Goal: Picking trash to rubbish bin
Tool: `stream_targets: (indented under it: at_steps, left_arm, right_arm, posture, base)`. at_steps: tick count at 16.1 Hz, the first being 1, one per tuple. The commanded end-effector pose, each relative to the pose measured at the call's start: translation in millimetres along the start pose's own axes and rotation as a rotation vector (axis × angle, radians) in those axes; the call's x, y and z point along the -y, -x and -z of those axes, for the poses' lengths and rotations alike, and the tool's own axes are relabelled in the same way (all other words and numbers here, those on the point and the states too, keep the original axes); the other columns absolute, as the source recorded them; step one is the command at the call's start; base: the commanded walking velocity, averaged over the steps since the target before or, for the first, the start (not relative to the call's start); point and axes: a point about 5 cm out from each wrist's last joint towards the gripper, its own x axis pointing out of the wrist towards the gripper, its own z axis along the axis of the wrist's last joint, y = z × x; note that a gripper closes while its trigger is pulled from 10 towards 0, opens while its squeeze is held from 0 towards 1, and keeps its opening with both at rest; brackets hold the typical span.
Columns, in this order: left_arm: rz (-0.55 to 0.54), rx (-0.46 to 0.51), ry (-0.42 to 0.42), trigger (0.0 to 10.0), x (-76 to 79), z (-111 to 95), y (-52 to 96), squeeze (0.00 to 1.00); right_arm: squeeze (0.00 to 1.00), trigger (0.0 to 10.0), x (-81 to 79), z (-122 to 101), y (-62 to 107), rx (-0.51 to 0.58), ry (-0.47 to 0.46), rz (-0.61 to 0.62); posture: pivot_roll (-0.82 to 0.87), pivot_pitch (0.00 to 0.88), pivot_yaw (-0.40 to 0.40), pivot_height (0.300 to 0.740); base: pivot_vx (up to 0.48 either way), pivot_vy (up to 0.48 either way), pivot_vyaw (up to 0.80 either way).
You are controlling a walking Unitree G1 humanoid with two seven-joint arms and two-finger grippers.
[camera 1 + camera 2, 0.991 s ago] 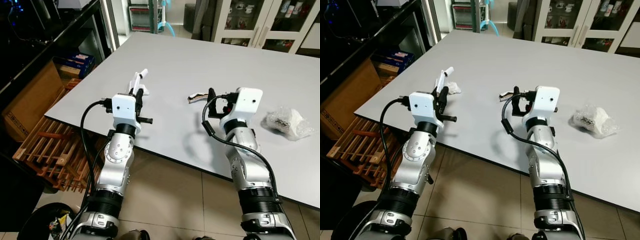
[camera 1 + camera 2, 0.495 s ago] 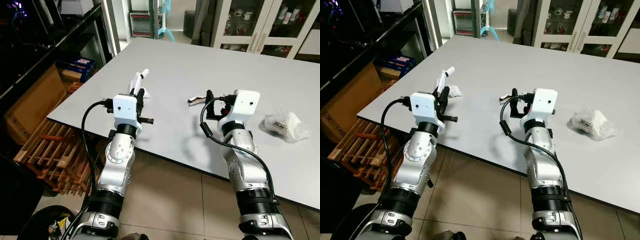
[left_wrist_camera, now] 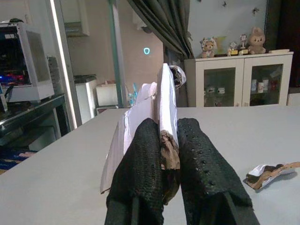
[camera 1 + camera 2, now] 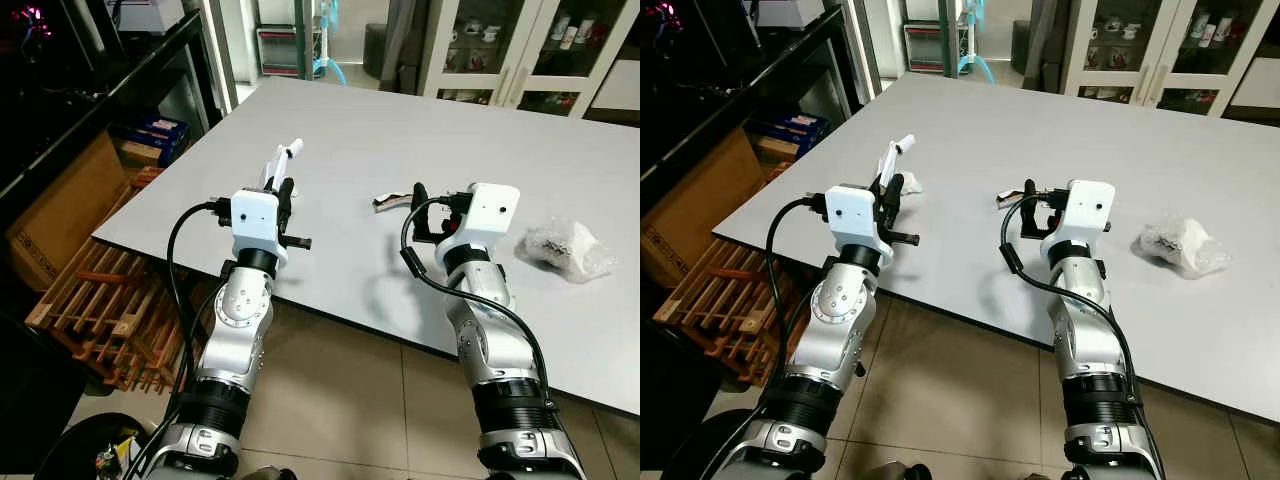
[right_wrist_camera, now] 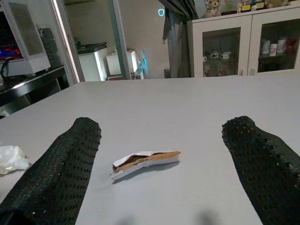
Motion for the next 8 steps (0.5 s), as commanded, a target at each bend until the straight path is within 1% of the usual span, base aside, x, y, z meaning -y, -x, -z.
stream_targets:
  at_steps: [1, 8]
  left_arm:
    - [-0.001, -0.007, -0.002, 10.0, 0.7, 1.6, -0.5, 0.00]
    - [-0.005, -0.007, -0.002, 10.0, -0.3, 1.1, -1.1, 0.00]
  right_arm:
    - [0.00, 10.0, -0.4, -0.9, 0.2, 0.006, -0.012, 0.006]
    - [0.00, 10.0, 1.2, -1.8, -1.1, 0.005, -0.005, 0.011]
  posture:
    - [-0.09, 0.053, 0.069, 0.740]
    - [-0.08, 0.068, 0.066, 0.740]
  base:
    - [0.000, 0.000, 0.00]
    - [-0.280, 0.000, 0.00]
